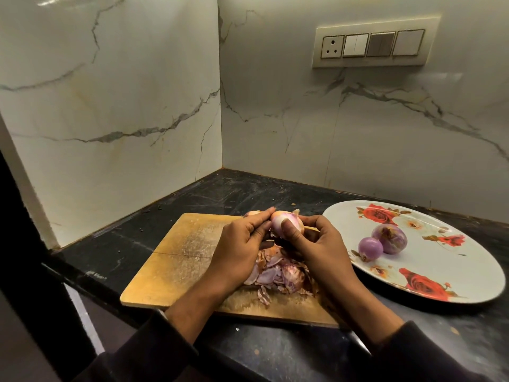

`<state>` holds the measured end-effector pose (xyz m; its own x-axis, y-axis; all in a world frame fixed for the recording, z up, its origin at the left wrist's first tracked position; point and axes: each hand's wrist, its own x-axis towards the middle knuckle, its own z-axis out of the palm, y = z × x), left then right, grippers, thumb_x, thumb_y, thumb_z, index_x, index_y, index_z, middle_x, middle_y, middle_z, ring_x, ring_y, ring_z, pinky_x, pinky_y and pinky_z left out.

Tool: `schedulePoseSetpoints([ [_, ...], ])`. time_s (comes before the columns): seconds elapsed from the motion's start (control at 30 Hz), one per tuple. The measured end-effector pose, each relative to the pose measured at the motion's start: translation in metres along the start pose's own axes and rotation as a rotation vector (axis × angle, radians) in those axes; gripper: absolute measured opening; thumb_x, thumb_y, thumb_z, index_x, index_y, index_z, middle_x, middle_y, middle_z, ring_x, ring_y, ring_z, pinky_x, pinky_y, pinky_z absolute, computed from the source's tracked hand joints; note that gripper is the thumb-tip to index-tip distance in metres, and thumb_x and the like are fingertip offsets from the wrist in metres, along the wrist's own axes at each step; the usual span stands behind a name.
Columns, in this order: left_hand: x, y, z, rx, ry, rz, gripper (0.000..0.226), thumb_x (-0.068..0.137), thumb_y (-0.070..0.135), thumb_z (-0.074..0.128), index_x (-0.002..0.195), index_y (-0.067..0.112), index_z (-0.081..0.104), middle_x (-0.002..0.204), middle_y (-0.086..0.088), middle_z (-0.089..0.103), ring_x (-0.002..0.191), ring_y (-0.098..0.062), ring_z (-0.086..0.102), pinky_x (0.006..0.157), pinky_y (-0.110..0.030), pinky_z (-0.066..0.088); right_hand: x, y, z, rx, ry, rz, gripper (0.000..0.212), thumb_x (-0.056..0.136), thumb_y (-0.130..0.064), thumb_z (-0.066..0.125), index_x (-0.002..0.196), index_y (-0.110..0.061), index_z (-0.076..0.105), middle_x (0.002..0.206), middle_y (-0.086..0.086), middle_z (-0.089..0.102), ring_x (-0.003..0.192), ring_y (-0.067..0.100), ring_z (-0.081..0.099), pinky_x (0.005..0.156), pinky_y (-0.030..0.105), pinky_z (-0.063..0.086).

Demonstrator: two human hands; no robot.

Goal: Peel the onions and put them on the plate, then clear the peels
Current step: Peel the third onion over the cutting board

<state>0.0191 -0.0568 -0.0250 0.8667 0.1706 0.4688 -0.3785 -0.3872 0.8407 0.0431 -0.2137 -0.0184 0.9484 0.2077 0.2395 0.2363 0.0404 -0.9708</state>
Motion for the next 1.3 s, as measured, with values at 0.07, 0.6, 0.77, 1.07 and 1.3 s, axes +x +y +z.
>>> schedulePoseSetpoints([
  [0.07, -0.001, 0.000, 0.001, 0.050, 0.011, 0.034, 0.040, 0.100, 0.014, 0.056, 0.140, 0.019, 0.055, 0.136, -0.002, 0.062, 0.117, -0.010, 0.065, 0.088, -0.032, 0.060, 0.000, 0.001, 0.000, -0.014, 0.009, -0.001, 0.054, 0.071, -0.049, 0.076, 0.113, -0.019, 0.061, 0.108, 0.004, 0.073, 0.091, 0.014, 0.075, 0.074, 0.028, 0.062],
  [0.6, -0.005, 0.004, 0.003, 0.274, 0.156, 0.153, 0.034, 0.099, 0.014, 0.060, 0.134, 0.013, 0.062, 0.121, -0.004, 0.071, 0.104, -0.007, 0.067, 0.085, -0.020, 0.058, 0.000, 0.009, 0.005, -0.137, 0.044, -0.064, 0.053, 0.067, -0.058, 0.085, 0.099, -0.021, 0.063, 0.100, 0.008, 0.076, 0.087, 0.021, 0.076, 0.077, 0.046, 0.063],
  [0.77, -0.005, 0.007, 0.005, 0.133, 0.208, 0.108, 0.031, 0.100, 0.015, 0.059, 0.130, 0.014, 0.066, 0.115, 0.000, 0.073, 0.096, -0.005, 0.071, 0.076, -0.026, 0.062, -0.002, 0.002, 0.007, -0.010, 0.028, -0.064, 0.051, 0.072, -0.043, 0.083, 0.111, -0.017, 0.063, 0.105, 0.008, 0.075, 0.093, 0.020, 0.076, 0.079, 0.041, 0.064],
  [1.07, -0.008, 0.010, 0.002, 0.146, 0.267, 0.148, 0.028, 0.093, 0.011, 0.069, 0.120, 0.015, 0.071, 0.106, 0.007, 0.074, 0.098, 0.004, 0.068, 0.080, -0.013, 0.056, -0.003, 0.000, 0.006, 0.051, 0.023, -0.074, 0.046, 0.075, -0.032, 0.086, 0.111, -0.015, 0.063, 0.105, 0.008, 0.075, 0.095, 0.022, 0.075, 0.080, 0.042, 0.063],
  [1.3, -0.009, 0.009, 0.001, 0.153, 0.318, 0.164, 0.026, 0.090, 0.009, 0.072, 0.116, 0.013, 0.074, 0.102, 0.005, 0.075, 0.093, 0.004, 0.069, 0.078, -0.013, 0.056, -0.002, 0.001, 0.008, 0.018, 0.028, -0.096, 0.049, 0.070, -0.033, 0.088, 0.110, -0.018, 0.064, 0.108, 0.003, 0.075, 0.099, 0.021, 0.074, 0.083, 0.045, 0.063],
])
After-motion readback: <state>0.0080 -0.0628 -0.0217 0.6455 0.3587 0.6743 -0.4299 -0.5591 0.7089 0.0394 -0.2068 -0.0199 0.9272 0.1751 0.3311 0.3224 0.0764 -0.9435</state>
